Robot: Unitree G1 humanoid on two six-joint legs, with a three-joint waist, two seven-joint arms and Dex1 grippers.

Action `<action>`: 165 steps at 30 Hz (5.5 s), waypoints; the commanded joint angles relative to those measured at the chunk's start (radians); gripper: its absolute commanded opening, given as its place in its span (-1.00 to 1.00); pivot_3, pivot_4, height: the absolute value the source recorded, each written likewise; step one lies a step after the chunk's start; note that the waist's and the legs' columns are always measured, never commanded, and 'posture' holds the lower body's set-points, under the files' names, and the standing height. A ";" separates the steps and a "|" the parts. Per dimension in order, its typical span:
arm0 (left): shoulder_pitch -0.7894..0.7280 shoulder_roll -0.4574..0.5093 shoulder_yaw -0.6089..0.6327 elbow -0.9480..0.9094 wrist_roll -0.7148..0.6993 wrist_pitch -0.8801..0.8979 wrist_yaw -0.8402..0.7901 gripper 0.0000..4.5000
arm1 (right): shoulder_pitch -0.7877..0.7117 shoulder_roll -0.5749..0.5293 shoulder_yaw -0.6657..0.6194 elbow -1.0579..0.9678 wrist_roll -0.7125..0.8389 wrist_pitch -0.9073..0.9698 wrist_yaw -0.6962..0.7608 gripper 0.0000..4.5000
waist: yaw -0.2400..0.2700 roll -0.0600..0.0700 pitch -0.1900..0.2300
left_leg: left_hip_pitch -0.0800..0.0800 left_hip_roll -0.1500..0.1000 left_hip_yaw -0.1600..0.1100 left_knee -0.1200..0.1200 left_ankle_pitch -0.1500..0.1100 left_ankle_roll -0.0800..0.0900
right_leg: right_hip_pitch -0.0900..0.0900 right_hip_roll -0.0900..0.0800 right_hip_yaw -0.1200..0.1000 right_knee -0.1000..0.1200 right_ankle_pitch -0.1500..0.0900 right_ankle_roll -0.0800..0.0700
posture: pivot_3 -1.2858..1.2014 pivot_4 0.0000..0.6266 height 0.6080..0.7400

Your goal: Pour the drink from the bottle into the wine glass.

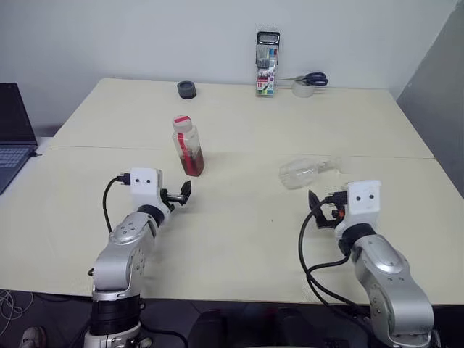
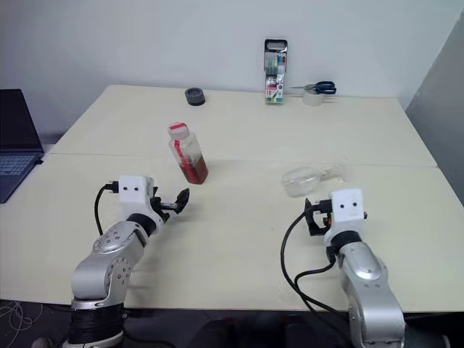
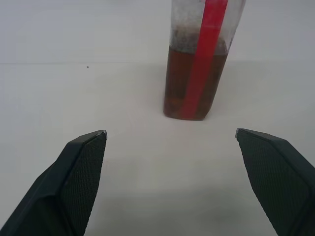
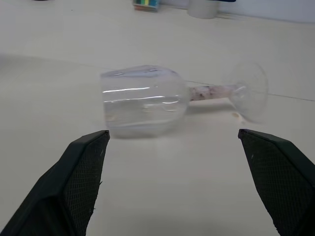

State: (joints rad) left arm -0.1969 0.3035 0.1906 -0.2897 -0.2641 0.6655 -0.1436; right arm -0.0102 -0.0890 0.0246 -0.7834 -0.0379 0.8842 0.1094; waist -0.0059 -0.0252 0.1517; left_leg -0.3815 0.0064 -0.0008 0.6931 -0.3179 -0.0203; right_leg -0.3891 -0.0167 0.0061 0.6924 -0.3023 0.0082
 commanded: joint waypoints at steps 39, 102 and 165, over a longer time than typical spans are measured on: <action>-0.056 0.013 0.003 -0.012 0.014 -0.082 -0.036 0.99 | -0.384 -0.244 -0.087 0.163 0.440 -0.079 0.463 1.00 | -0.004 0.002 0.003 | 0.000 0.000 -0.001 -0.002 -0.001 0.002 | 0.000 0.001 -0.001 -0.003 0.000 0.000 | 0.03 -0.52 1.00; -0.426 0.011 -0.011 0.461 0.050 -0.357 -0.109 0.21 | -0.444 -0.312 -0.033 0.200 0.592 -0.101 0.342 1.00 | 0.002 0.002 0.003 | -0.004 0.000 -0.001 -0.007 0.000 0.000 | 0.000 -0.001 -0.003 -0.012 0.000 0.000 | 0.03 -0.52 1.00; -0.598 0.135 -0.315 0.228 -0.169 -0.044 -0.800 -0.09 | -0.565 -0.062 -0.022 0.122 0.601 0.070 -0.006 1.00 | -0.018 0.003 0.004 | -0.005 0.000 0.001 -0.010 0.001 0.000 | -0.004 -0.001 -0.001 -0.011 0.000 0.000 | 0.03 -0.52 1.00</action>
State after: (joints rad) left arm -0.7646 0.4421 -0.1334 -0.0339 -0.4254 0.6419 -0.9355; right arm -0.5506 -0.1606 0.0265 -0.6366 0.5622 0.9866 0.1117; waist -0.0241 -0.0218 0.1556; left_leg -0.3860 0.0059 0.0002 0.6834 -0.3173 -0.0206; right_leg -0.3927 -0.0174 0.0053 0.6812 -0.3022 0.0079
